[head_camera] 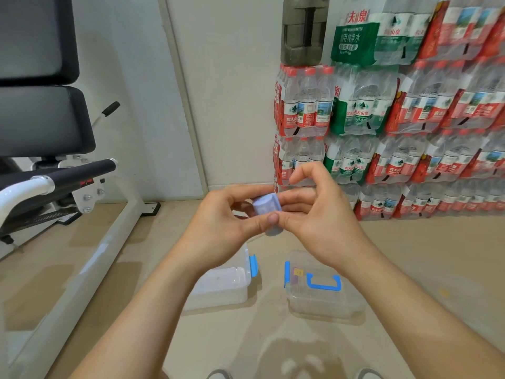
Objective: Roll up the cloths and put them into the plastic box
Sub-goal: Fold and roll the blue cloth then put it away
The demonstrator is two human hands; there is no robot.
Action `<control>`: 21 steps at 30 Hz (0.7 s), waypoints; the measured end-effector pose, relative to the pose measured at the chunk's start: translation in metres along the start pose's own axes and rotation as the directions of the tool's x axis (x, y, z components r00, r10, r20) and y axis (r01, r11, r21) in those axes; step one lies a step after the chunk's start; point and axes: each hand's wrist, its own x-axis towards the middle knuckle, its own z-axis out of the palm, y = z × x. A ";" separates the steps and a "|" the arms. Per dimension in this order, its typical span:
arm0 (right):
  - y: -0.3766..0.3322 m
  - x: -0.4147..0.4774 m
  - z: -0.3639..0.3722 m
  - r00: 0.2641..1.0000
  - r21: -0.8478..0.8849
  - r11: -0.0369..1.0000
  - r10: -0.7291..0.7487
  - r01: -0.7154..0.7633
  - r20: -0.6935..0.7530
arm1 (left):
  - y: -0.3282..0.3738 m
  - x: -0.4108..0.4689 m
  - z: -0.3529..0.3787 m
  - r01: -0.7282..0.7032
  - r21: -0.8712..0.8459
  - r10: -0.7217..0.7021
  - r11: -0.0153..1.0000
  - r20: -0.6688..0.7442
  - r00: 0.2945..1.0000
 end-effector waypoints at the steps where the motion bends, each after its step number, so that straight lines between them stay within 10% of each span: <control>1: -0.001 -0.001 0.001 1.000 0.005 1.000 -0.014 0.014 0.012 | -0.001 0.000 -0.002 0.015 -0.039 -0.015 0.999 -0.002 1.000; 14: -0.001 0.000 -0.006 0.988 0.218 0.967 0.109 -0.132 0.113 | -0.004 0.004 -0.005 0.019 -0.421 -0.066 0.907 -0.096 0.993; 21: -0.001 0.003 -0.010 0.994 0.296 0.949 0.097 -0.105 0.041 | -0.008 0.003 -0.007 0.071 -0.280 -0.073 0.957 0.004 0.997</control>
